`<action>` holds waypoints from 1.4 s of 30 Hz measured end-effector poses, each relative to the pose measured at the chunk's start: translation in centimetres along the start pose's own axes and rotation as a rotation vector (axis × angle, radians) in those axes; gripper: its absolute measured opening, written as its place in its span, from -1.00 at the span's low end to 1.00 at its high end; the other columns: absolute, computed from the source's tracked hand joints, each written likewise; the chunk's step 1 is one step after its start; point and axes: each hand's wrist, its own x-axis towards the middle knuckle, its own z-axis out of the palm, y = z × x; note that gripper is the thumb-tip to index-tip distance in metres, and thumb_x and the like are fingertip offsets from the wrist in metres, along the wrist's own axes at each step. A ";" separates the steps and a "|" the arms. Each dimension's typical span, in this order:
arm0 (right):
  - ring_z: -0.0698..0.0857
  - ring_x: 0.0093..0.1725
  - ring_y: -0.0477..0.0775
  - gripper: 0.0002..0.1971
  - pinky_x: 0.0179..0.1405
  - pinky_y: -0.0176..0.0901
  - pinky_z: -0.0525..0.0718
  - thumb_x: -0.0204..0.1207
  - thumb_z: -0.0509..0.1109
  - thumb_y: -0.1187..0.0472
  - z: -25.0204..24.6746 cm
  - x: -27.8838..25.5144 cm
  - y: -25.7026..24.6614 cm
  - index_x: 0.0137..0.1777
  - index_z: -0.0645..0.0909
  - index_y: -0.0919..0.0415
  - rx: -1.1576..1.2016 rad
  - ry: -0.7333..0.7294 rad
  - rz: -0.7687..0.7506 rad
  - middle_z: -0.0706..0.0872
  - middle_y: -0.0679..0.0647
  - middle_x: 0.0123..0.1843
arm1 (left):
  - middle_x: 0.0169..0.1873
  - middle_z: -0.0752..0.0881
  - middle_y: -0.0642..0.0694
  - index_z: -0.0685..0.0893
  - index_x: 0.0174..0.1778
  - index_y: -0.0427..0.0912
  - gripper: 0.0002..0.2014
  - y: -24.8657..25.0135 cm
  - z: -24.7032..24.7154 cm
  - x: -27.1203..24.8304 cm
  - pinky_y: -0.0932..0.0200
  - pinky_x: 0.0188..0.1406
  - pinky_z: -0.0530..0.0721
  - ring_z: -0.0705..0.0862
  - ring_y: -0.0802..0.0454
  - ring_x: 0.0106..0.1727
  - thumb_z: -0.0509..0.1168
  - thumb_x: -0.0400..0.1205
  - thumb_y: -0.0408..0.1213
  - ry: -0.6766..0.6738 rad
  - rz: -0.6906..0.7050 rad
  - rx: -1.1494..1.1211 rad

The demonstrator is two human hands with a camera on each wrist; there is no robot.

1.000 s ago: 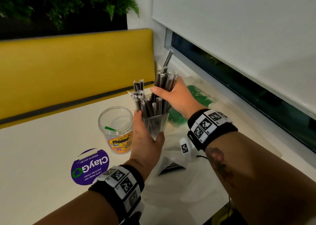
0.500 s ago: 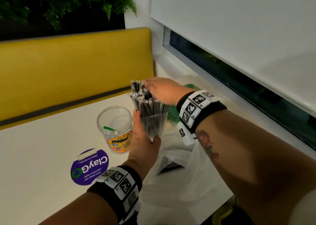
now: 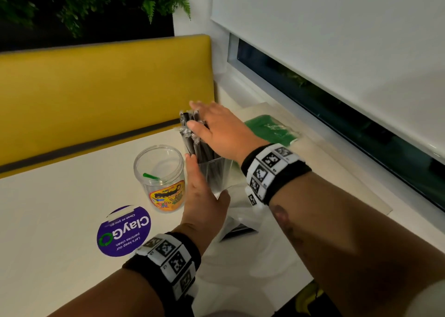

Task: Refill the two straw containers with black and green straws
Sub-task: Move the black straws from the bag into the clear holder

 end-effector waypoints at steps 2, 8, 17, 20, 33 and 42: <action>0.11 0.71 0.19 -0.32 0.65 0.32 0.14 0.67 -0.13 -0.33 -1.5 -0.3 -0.4 0.72 0.06 -0.03 0.055 0.078 0.020 0.19 0.04 0.73 | 0.70 0.20 -0.27 -0.02 0.73 -0.21 -0.03 -0.4 -0.4 0.3 -0.19 0.67 0.27 0.15 -0.18 0.74 0.41 0.47 -0.36 -0.028 0.016 -0.069; 0.75 -0.17 -0.16 -0.82 -0.16 -0.29 0.71 0.68 0.27 0.21 -4.9 -8.5 -1.3 -0.09 0.68 0.09 0.550 0.166 0.070 0.77 -0.05 -0.18 | 0.05 0.57 -0.05 0.50 0.19 -0.21 -0.52 -1.1 -2.3 -2.0 0.10 0.06 0.61 0.62 -0.10 0.10 0.54 0.41 -0.40 0.119 0.033 0.065; 0.73 0.14 0.29 -0.75 0.31 0.13 0.63 0.56 0.41 0.24 12.6 -16.6 1.6 0.20 0.72 0.28 -0.165 -0.302 -0.028 0.76 0.24 0.15 | 0.51 0.40 -0.28 0.14 0.67 -0.31 0.04 -5.1 -0.2 -3.6 -0.04 0.59 0.37 0.39 -0.27 0.54 0.45 0.29 -0.06 -0.550 -0.023 0.607; 0.63 0.29 0.15 -0.64 0.47 0.07 0.50 0.55 0.30 0.16 13.3 -17.5 1.8 0.34 0.61 0.13 -0.122 -0.131 -0.066 0.67 0.11 0.31 | 0.28 0.60 -0.23 0.33 0.50 -0.18 -0.34 -5.0 -0.2 -2.8 -0.03 0.26 0.57 0.62 -0.24 0.30 0.39 0.49 -0.19 -0.511 -0.086 0.558; 0.63 0.03 0.17 -0.66 0.11 0.02 0.62 0.77 0.11 0.08 13.8 -16.8 2.7 0.18 0.66 0.27 -0.109 0.128 -0.138 0.70 0.19 0.08 | 0.06 0.74 -0.13 0.69 0.21 -0.15 -0.71 -3.0 -2.2 0.0 0.24 0.00 0.44 0.68 -0.12 0.14 0.22 0.64 -0.45 -0.706 -0.129 0.451; 0.51 -0.20 0.21 -0.92 -0.06 0.05 0.54 0.42 0.34 0.24 13.4 -16.3 3.6 -0.22 0.62 0.24 -0.136 0.176 -0.212 0.64 0.18 -0.26 | -0.06 0.81 -0.32 0.70 0.11 -0.10 -0.58 -1.9 -2.4 0.3 -0.37 0.07 0.76 0.80 -0.32 -0.01 0.43 0.31 -0.36 -0.631 -0.577 -0.024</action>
